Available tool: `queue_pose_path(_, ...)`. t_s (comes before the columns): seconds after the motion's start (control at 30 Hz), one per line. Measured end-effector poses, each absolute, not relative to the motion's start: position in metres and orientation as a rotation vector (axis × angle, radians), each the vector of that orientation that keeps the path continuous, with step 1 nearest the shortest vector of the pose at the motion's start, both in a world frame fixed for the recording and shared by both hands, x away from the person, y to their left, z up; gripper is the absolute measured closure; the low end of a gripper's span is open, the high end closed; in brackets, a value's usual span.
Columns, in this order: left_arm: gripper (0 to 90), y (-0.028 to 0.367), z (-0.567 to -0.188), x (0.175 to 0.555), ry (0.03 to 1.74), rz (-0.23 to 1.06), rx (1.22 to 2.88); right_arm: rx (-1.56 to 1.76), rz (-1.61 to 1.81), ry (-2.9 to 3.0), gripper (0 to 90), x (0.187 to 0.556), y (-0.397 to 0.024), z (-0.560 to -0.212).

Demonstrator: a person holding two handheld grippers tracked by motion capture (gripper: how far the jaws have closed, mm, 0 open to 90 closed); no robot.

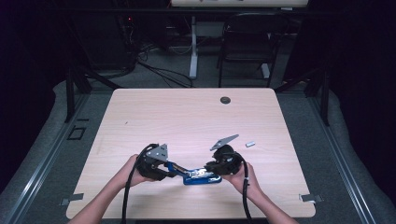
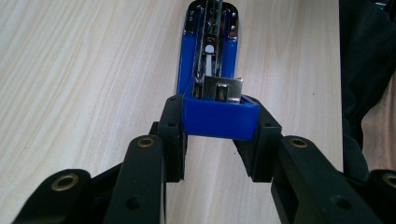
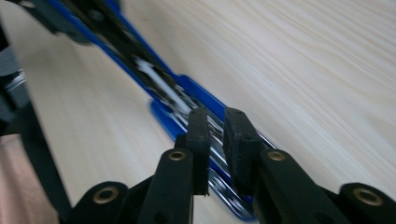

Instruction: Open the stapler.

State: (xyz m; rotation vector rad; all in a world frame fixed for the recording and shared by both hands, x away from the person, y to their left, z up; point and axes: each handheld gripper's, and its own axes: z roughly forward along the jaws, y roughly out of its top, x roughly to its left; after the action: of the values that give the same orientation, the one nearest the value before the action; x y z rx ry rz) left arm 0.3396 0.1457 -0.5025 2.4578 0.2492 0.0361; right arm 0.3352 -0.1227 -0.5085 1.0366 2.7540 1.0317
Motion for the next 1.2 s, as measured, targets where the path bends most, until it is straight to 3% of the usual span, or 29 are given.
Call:
queue_pose_path(0.33, 65.8, 0.145, -0.502, 0.34, 0.243, 0.035, 2.46, 0.901, 1.113, 2.85, 87.3, 0.343, -0.074, -0.516)
queue_pose_path(1.2, 65.0, 0.142, -0.501, 0.344, 0.249, 0.023, 2.455, 0.829, 1.048, 2.878, 88.4, 0.345, -0.064, -0.52)
